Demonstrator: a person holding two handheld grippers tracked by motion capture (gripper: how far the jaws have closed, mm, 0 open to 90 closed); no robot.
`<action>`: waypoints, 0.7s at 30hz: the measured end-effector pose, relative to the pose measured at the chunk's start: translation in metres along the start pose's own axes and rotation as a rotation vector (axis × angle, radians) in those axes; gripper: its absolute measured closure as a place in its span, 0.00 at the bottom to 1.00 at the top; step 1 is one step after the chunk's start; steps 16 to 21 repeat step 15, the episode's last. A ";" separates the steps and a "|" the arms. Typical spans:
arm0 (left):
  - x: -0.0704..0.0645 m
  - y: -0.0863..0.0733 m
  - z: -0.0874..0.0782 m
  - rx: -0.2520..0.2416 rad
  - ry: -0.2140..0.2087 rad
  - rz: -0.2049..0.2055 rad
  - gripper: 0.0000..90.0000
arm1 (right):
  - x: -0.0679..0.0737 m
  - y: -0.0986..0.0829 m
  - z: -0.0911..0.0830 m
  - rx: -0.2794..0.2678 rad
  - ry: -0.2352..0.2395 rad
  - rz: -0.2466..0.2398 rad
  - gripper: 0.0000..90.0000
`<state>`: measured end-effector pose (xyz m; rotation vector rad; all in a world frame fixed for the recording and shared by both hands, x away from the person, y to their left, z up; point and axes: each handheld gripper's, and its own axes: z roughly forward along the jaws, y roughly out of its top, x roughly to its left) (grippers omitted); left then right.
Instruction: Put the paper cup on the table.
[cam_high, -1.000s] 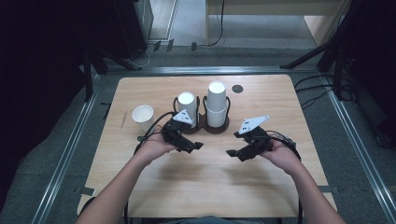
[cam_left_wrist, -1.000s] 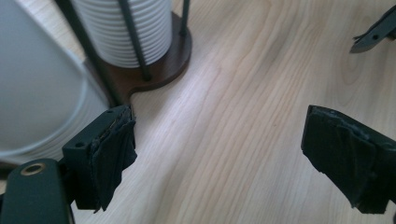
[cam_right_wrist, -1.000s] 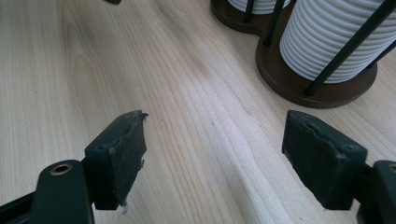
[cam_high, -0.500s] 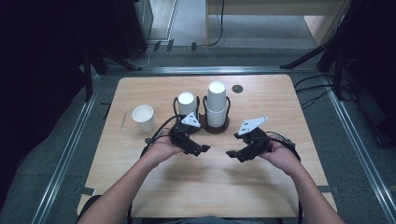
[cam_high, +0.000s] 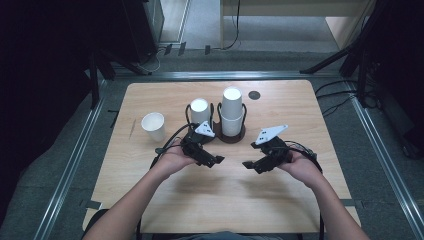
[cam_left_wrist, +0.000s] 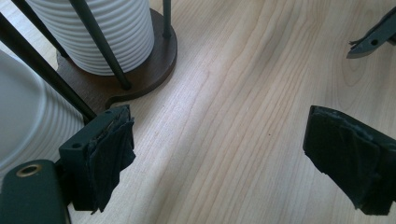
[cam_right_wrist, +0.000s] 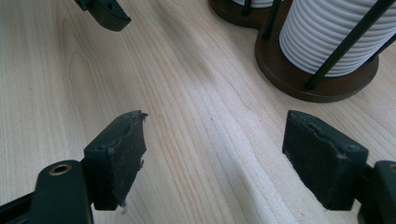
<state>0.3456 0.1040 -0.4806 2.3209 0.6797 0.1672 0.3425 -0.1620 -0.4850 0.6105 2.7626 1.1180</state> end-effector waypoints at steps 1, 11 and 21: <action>0.000 0.000 0.000 0.001 -0.002 0.000 0.10 | 0.000 0.000 0.000 0.000 -0.002 -0.003 0.24; 0.001 -0.001 0.004 0.022 -0.016 0.009 0.10 | 0.001 0.001 0.003 0.003 0.003 -0.005 0.24; 0.002 -0.002 0.006 0.027 -0.016 0.002 0.10 | 0.001 0.001 0.003 0.002 0.001 -0.009 0.24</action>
